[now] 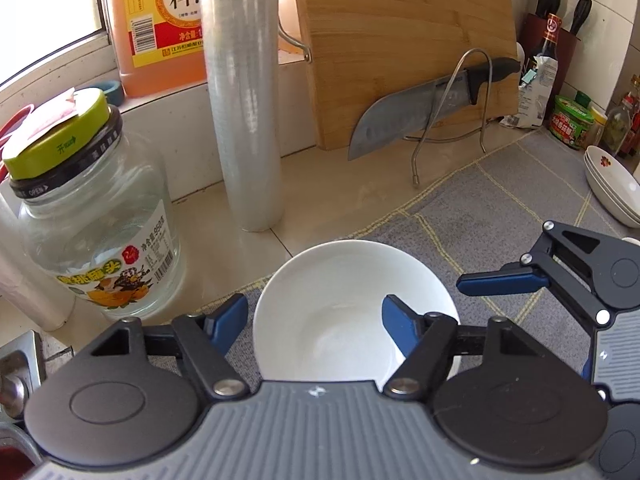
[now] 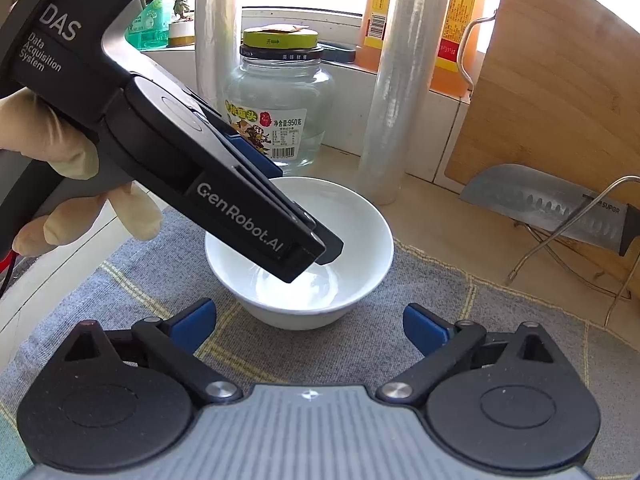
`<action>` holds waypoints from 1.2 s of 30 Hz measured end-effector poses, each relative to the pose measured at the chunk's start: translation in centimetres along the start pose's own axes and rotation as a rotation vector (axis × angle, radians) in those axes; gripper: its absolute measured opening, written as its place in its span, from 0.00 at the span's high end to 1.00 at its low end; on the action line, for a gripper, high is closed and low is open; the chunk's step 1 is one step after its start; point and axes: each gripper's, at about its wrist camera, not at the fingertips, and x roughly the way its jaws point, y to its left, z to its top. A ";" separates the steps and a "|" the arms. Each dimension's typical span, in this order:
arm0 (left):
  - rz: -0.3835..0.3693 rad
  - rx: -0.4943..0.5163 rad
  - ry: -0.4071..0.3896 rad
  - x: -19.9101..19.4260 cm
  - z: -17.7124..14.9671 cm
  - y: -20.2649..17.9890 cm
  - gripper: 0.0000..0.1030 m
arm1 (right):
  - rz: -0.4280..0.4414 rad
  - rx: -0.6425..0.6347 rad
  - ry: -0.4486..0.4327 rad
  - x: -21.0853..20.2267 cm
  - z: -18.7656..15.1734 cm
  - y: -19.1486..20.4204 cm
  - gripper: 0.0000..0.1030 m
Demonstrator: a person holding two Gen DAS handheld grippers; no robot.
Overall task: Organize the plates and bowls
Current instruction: 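Grasp the bowl's rim with the left gripper and lift it, then carry the bowl with the left gripper and lower it onto the bowl stack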
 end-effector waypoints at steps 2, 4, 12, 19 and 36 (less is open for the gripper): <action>-0.003 0.003 0.008 0.2 0.0 0.1 0.32 | 0.003 0.002 -0.008 0.2 0.2 -0.1 0.07; -0.003 0.010 0.017 0.4 0.0 0.2 0.33 | 0.005 -0.008 -0.003 0.5 0.4 0.0 0.08; -0.021 0.023 0.029 0.8 0.1 0.4 0.35 | 0.020 -0.028 -0.003 1.1 0.7 0.2 0.14; -0.048 0.031 0.037 1.1 0.3 0.3 0.40 | 0.021 -0.032 -0.001 1.0 0.8 0.2 0.14; -0.068 0.044 0.034 -1.5 0.3 -1.2 0.41 | 0.039 -0.053 0.005 -1.5 0.9 0.1 0.15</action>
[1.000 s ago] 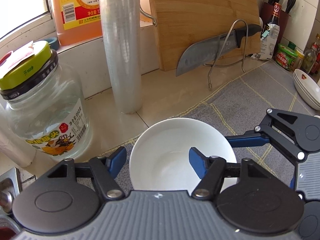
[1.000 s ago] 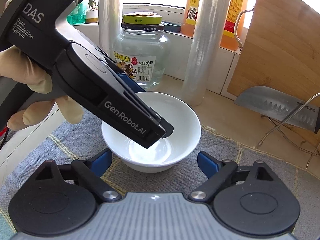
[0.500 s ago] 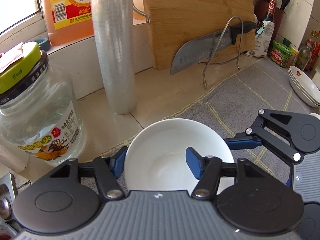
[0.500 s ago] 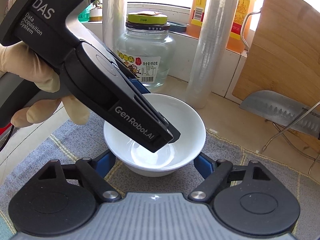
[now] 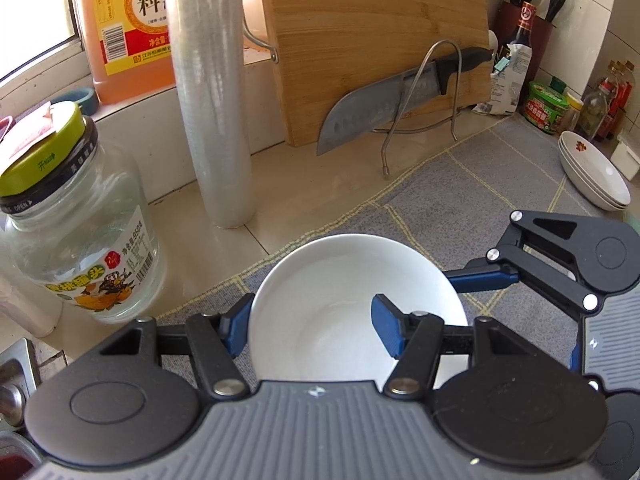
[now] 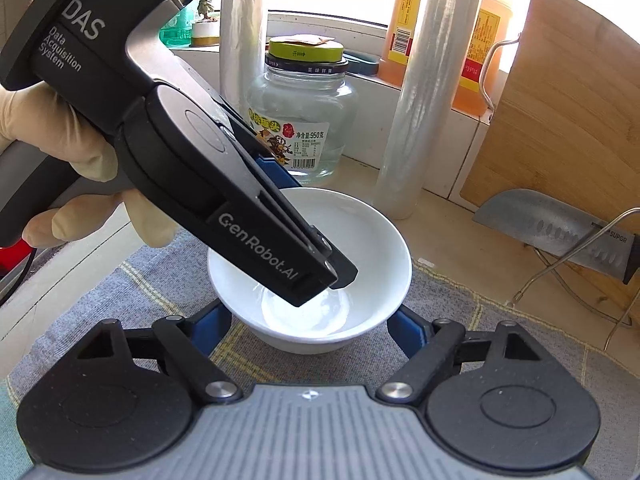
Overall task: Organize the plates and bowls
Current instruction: 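Carry the bowl with the left gripper and lower it onto the bowl stack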
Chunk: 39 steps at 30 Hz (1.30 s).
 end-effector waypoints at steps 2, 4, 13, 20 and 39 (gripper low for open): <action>-0.008 0.004 -0.008 -0.6 0.0 -0.5 0.41 | 0.005 0.003 0.002 -0.6 -0.1 -0.2 0.15; -0.013 0.011 -0.014 -1.1 0.0 -1.1 0.41 | 0.004 0.000 0.005 -1.3 -0.2 -0.2 0.15; -0.022 0.035 -0.021 -3.3 -0.1 -4.4 0.41 | 0.004 -0.021 0.008 -5.1 -1.6 -0.5 0.15; -0.007 0.058 -0.028 -4.6 0.1 -8.2 0.41 | 0.011 -0.028 -0.005 -8.5 -3.2 -1.7 0.15; -0.070 0.146 -0.051 -4.9 2.3 -18.0 0.41 | -0.050 0.005 -0.018 -16.4 -8.4 -7.0 0.15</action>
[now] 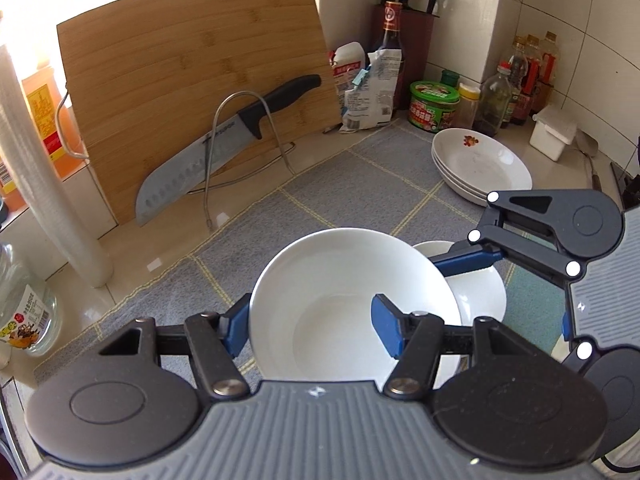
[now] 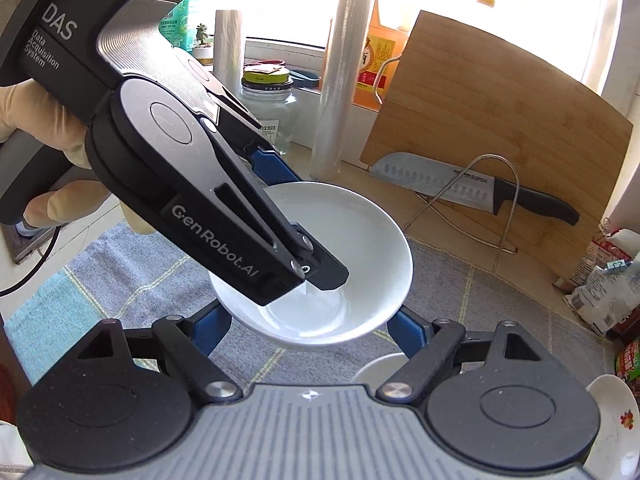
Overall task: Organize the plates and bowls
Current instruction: 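Carry the bowl with the left gripper and lower it onto the bowl stack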
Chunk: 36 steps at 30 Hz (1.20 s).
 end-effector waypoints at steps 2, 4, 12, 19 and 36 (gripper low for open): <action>-0.013 0.015 -0.005 0.3 0.6 -0.8 0.41 | -0.016 0.007 -0.001 -0.6 -0.4 -0.6 0.15; -0.024 0.033 -0.011 0.6 1.2 -1.5 0.41 | -0.034 0.016 -0.002 -1.1 -0.8 -1.2 0.15; -0.078 0.088 -0.017 2.5 3.0 -4.2 0.40 | -0.091 0.068 0.010 -2.8 -2.6 -3.6 0.15; -0.115 0.104 0.003 4.1 3.4 -5.7 0.40 | -0.108 0.097 0.032 -3.3 -4.0 -4.6 0.14; -0.127 0.075 0.047 6.2 2.9 -6.9 0.40 | -0.072 0.137 0.066 -2.8 -5.7 -5.5 0.15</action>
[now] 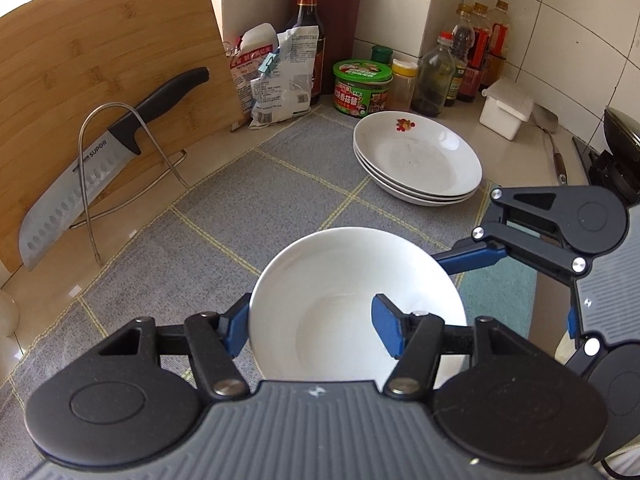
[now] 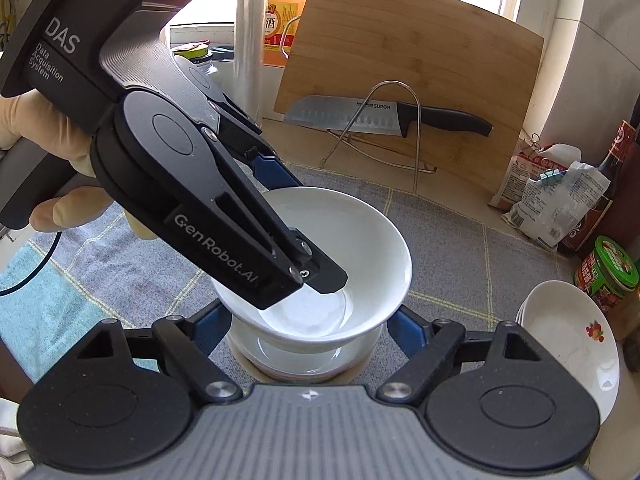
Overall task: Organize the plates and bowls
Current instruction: 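Carry the bowl with the left gripper and lower it onto the bowl stack, then open the left gripper to release the white bowl onto the stack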
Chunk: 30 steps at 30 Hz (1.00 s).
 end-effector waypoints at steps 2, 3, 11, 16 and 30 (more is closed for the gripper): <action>0.000 0.002 0.003 0.2 -0.1 -0.1 0.40 | 0.006 0.009 0.004 0.1 -0.2 -0.1 0.15; -0.002 0.002 0.004 0.2 -0.2 -0.1 0.40 | 0.008 0.012 0.005 0.2 -0.3 -0.1 0.15; -0.009 -0.001 0.014 0.6 -0.4 -0.3 0.40 | 0.017 0.016 0.009 0.4 -0.7 -0.3 0.14; -0.012 -0.008 0.018 0.9 -0.5 -0.3 0.40 | 0.021 0.016 0.013 0.5 -0.8 -0.3 0.14; -0.015 -0.040 0.022 1.4 -0.9 0.1 0.40 | 0.033 0.024 0.010 0.9 -0.9 -0.3 0.14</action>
